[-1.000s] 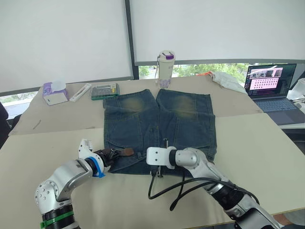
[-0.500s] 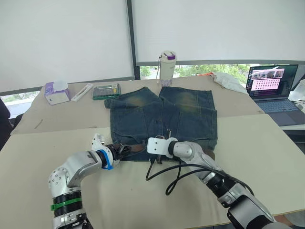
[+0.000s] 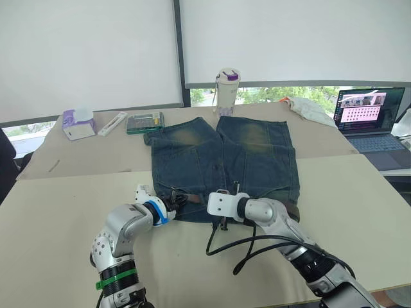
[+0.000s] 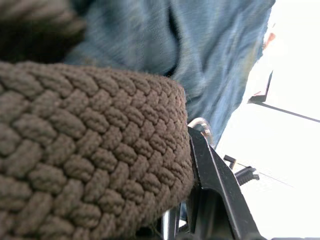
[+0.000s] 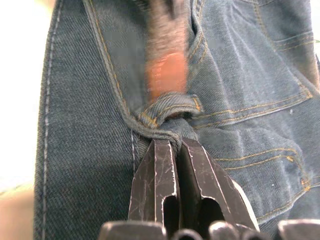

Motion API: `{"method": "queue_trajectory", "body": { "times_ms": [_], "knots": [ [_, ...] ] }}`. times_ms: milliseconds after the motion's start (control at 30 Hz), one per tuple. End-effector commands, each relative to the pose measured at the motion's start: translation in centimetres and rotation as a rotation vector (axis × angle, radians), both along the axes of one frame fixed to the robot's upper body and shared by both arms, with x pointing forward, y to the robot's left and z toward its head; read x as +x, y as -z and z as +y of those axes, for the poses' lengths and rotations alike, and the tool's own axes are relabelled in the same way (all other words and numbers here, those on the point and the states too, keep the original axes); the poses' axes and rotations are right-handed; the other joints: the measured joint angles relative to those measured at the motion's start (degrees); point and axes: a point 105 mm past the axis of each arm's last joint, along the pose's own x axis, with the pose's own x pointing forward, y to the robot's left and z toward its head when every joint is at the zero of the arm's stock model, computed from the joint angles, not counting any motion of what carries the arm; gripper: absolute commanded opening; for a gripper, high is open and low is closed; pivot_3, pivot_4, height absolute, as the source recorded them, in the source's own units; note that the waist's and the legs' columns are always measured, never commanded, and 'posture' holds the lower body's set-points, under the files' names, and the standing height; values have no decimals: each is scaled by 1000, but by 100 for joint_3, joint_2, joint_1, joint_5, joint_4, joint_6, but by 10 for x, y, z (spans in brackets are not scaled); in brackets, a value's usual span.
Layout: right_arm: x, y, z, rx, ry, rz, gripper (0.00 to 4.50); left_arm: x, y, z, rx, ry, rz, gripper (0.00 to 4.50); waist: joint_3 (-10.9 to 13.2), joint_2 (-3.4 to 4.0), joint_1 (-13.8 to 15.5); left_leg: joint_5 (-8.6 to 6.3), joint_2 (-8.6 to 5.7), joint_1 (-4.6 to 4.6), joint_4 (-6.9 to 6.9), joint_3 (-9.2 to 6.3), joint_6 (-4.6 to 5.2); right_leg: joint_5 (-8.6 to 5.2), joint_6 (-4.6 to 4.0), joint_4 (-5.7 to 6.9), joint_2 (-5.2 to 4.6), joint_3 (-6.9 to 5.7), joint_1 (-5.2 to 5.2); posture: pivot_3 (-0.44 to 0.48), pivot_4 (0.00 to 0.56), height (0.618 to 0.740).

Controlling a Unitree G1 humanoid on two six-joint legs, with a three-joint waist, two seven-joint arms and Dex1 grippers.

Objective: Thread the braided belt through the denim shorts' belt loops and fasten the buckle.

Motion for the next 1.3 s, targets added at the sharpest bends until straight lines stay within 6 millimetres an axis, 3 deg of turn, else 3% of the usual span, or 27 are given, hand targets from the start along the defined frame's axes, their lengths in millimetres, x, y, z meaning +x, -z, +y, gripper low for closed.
{"method": "queue_trajectory", "body": {
  "times_ms": [33,233,433,600,867,1033,1200,1300],
  "knots": [
    [-6,18,-19,-54,65,109,31,-5,-3,1,-4,51,-85,0,0,0,1,0,-2,0,0,-1,0,0,0,0,0,-1,1,0,150,740],
    [-8,13,-22,-31,91,160,31,-21,27,7,68,159,-35,0,-1,2,1,0,-2,2,0,-4,0,-1,0,1,0,-4,2,0,150,740],
    [-9,7,-28,-48,107,144,2105,-22,35,-2,34,197,-11,0,-6,10,16,0,-4,3,-1,-7,1,-1,1,1,-2,-4,3,0,150,740],
    [-15,10,-37,-90,108,153,2105,-14,26,-23,-39,199,-24,0,-7,8,96,0,-8,1,1,-7,2,-2,2,0,-10,-3,5,0,150,740],
    [-24,10,-33,-64,99,199,2105,-8,13,-51,-115,223,-32,0,-8,2,106,1,-6,-10,4,-8,4,-2,4,-1,-14,-5,4,0,150,740],
    [-37,-5,-42,34,92,290,2105,-10,17,-62,-123,283,-14,0,-8,2,115,1,-9,-15,6,-9,4,-2,4,0,-10,-8,0,0,150,740],
    [-45,-27,-61,56,96,230,3507,-9,20,-66,-131,304,-1,0,-8,1,143,1,-15,-18,8,-16,5,-3,5,-1,-15,-13,3,0,150,740],
    [-49,-43,-68,78,97,190,3507,-9,18,-71,-157,314,-7,0,-7,1,140,1,-14,-28,8,-15,5,-3,6,0,-17,-12,-3,0,150,740]
  ]
}}
